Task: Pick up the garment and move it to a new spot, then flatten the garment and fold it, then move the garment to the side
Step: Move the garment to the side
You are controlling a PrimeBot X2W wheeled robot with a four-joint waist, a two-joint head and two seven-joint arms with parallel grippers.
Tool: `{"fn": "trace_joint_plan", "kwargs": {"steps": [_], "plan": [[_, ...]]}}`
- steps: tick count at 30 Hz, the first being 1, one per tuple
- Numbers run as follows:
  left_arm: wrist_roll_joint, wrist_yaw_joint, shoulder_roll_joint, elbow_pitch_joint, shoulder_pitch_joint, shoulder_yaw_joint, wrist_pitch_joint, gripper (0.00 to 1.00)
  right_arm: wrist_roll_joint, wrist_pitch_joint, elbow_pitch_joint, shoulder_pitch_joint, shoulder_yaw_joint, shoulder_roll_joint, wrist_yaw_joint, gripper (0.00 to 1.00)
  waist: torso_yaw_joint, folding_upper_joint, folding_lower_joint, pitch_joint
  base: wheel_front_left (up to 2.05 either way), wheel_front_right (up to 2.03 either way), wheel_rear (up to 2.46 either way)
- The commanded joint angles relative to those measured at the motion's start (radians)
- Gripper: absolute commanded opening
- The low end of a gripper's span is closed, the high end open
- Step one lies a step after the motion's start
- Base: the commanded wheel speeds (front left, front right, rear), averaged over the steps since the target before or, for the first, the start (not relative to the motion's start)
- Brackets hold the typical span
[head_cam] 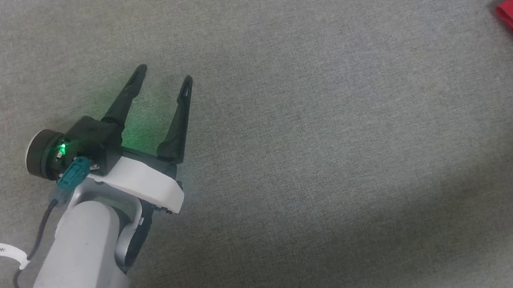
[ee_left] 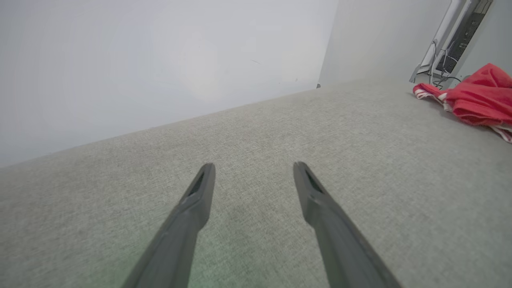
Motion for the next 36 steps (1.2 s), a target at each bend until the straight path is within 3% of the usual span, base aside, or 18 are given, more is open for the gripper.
{"fn": "trace_joint_plan", "kwargs": {"steps": [1, 2, 3, 4, 19, 36], "plan": [[-0.013, -0.003, 0.004, 0.005, -0.01, -0.002, -0.004, 1.0, -0.005, -0.015, 0.012, -0.017, -0.005, 0.005, -0.002, 0.42, 0.0, 0.0, -0.0001, -0.001, 0.0, 0.0, 0.0], [-0.014, -0.003, 0.005, 0.006, -0.012, -0.002, -0.005, 1.0, -0.011, -0.021, 0.019, -0.022, -0.008, 0.007, -0.002, 0.51, 0.0, 0.0, -0.0001, -0.003, 0.0, 0.0, 0.0], [-0.015, -0.003, 0.006, 0.007, -0.013, -0.002, -0.005, 1.0, -0.017, -0.029, 0.026, -0.027, -0.009, 0.01, -0.002, 0.84, -0.001, 0.0, -0.0001, -0.005, 0.0, 0.0, 0.0], [-0.017, -0.003, 0.007, 0.008, -0.012, 0.0, -0.005, 1.0, -0.022, -0.037, 0.031, -0.034, -0.012, 0.01, -0.002, 1.0, -0.003, 0.0, -0.0001, -0.009, 0.0, 0.0, 0.0], [-0.016, -0.003, 0.01, -0.001, 0.086, 0.055, -0.005, 1.0, -0.023, -0.139, 0.061, -0.056, -0.062, 0.057, -0.002, 1.0, 0.014, 0.0, -0.0001, -0.14, 0.0, 0.0, 0.0], [-0.032, 0.011, 0.037, -0.049, 0.346, 0.204, -0.005, 1.0, -0.024, -0.229, -0.019, 0.134, -0.045, 0.189, -0.002, 1.0, 0.106, 0.0, -0.0001, -0.387, 0.0, 0.0, 0.0]]}}
